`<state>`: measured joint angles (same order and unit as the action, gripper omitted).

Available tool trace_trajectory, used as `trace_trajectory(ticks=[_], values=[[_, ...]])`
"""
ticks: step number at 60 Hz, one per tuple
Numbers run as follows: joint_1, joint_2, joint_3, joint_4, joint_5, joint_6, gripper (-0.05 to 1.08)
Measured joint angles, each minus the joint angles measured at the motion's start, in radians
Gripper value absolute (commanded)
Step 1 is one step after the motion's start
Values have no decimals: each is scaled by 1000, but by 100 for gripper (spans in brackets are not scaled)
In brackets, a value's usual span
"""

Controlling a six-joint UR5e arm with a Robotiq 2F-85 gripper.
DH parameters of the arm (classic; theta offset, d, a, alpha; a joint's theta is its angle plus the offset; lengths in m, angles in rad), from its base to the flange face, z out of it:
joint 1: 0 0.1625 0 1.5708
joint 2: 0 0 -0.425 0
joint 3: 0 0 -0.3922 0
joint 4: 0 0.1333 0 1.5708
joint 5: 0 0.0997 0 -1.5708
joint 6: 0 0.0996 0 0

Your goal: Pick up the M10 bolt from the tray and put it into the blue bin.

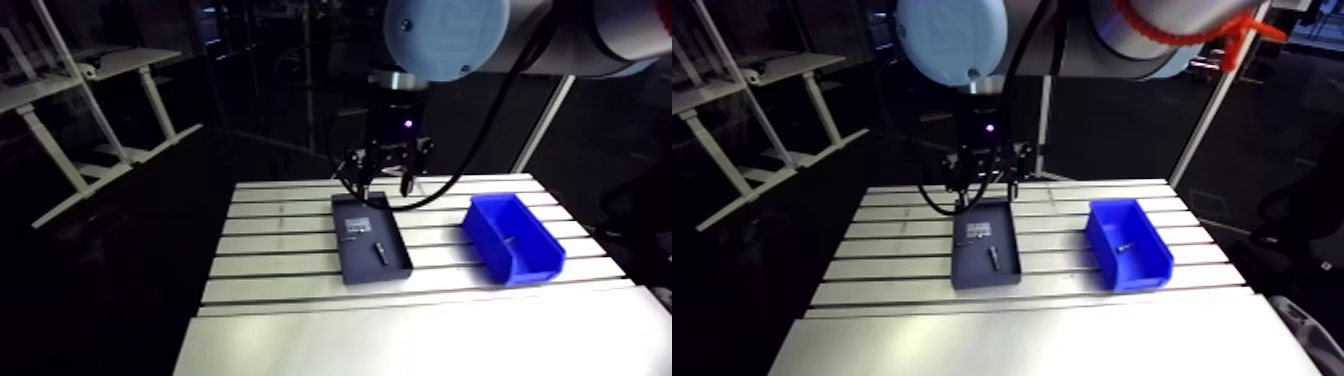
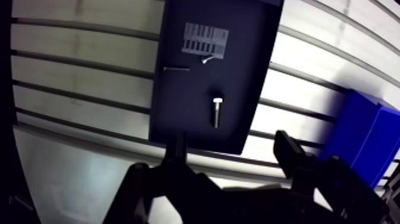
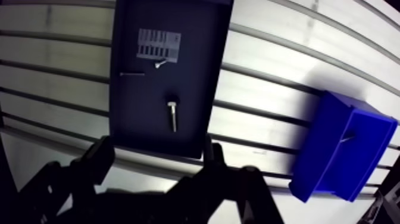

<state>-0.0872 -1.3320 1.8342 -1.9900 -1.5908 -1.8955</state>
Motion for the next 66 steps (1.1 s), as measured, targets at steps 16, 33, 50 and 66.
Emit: trace_trajectory(ticks=[16, 33, 50, 66], values=[[-1, 34, 20, -34, 0, -8, 43], [-2, 63, 47, -73, -1, -10, 51], [-2, 84, 67, -97, -2, -8, 59], [-2, 100, 77, -103, -3, -5, 65]])
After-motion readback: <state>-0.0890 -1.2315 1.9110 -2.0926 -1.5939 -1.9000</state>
